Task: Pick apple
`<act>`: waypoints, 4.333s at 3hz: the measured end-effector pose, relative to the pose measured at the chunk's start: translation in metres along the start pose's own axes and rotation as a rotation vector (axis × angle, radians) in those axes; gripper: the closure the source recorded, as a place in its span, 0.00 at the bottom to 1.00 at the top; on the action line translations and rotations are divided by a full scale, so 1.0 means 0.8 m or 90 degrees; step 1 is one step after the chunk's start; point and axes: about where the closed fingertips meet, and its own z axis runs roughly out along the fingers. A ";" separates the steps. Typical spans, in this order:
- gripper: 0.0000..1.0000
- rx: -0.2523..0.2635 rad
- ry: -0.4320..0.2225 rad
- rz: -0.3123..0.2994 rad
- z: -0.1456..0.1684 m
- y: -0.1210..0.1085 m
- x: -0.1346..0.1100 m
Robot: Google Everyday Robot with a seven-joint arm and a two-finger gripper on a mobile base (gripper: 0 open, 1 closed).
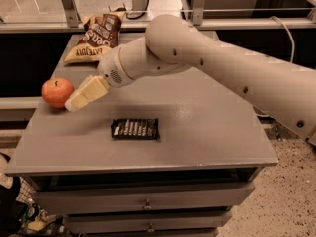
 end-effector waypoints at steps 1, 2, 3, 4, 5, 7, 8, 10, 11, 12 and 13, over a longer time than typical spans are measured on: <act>0.00 0.001 -0.026 0.001 0.029 -0.006 -0.002; 0.00 0.009 -0.043 0.000 0.058 -0.010 0.002; 0.00 0.002 -0.059 -0.006 0.078 -0.006 0.000; 0.00 -0.016 -0.069 -0.011 0.093 0.002 -0.003; 0.00 -0.033 -0.069 -0.004 0.108 0.004 0.004; 0.47 -0.047 -0.065 0.003 0.121 0.008 0.012; 0.77 -0.050 -0.065 0.002 0.123 0.010 0.011; 1.00 -0.056 -0.069 0.000 0.126 0.013 0.010; 1.00 -0.073 -0.104 -0.009 0.124 0.014 0.002; 1.00 -0.097 -0.175 -0.043 0.105 0.011 -0.023; 1.00 -0.087 -0.215 -0.088 0.069 0.008 -0.051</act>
Offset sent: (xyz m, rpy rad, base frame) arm 0.0275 0.0438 -0.0345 0.0796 -0.0275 -0.0411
